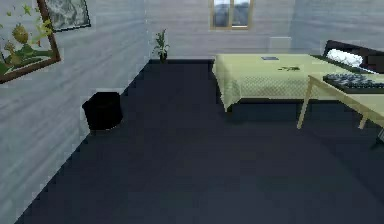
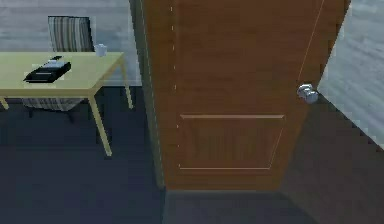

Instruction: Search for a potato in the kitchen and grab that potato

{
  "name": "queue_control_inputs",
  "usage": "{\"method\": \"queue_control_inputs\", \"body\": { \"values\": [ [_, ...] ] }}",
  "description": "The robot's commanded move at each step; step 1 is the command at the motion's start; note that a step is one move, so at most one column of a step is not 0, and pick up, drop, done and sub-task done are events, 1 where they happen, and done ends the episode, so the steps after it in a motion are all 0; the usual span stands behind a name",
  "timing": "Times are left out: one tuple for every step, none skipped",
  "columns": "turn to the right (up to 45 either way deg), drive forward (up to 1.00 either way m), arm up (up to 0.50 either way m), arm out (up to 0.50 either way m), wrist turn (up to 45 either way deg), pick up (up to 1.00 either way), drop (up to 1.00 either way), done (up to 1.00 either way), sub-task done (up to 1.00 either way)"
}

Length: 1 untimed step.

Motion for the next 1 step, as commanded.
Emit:
{"method": "queue_control_inputs", "body": {
  "values": [
    [-45.0, 0.00, 0.00, 0.00, 0.0, 0.00, 0.00, 0.00, 0.00]
  ]
}}
